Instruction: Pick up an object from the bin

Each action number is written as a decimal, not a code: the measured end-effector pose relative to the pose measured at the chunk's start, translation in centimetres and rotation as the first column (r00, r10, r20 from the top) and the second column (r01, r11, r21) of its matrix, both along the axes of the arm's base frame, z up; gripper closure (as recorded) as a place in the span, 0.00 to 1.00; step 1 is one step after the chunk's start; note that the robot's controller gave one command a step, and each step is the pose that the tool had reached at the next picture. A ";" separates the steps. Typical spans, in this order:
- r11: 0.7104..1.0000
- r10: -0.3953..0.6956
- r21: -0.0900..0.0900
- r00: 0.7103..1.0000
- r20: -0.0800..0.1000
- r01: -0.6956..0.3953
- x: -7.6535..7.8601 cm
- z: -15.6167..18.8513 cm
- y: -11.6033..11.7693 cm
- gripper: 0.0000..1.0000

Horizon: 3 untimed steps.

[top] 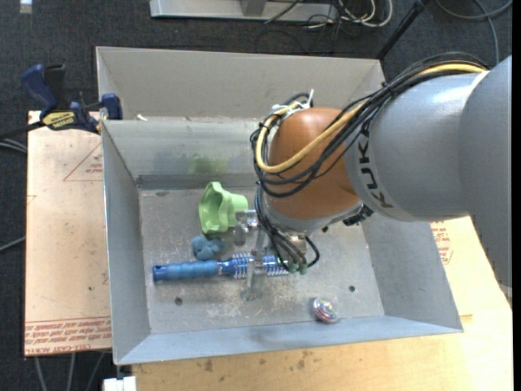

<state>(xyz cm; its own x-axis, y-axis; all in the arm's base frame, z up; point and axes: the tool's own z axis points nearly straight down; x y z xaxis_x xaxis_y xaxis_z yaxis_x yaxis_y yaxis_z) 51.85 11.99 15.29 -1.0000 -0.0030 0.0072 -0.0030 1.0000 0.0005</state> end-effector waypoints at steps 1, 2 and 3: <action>0.978 -0.208 -0.002 0.978 0.003 0.208 1.4 -8.5 -3.5 0.00; 0.978 -0.209 0.000 0.978 0.006 0.209 1.5 -8.3 -3.4 1.00; 0.977 -0.212 0.003 0.977 0.016 0.212 5.9 9.0 -4.4 1.00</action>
Offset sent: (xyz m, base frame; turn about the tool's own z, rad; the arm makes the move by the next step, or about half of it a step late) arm 0.0154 -0.0340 -0.0815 0.2097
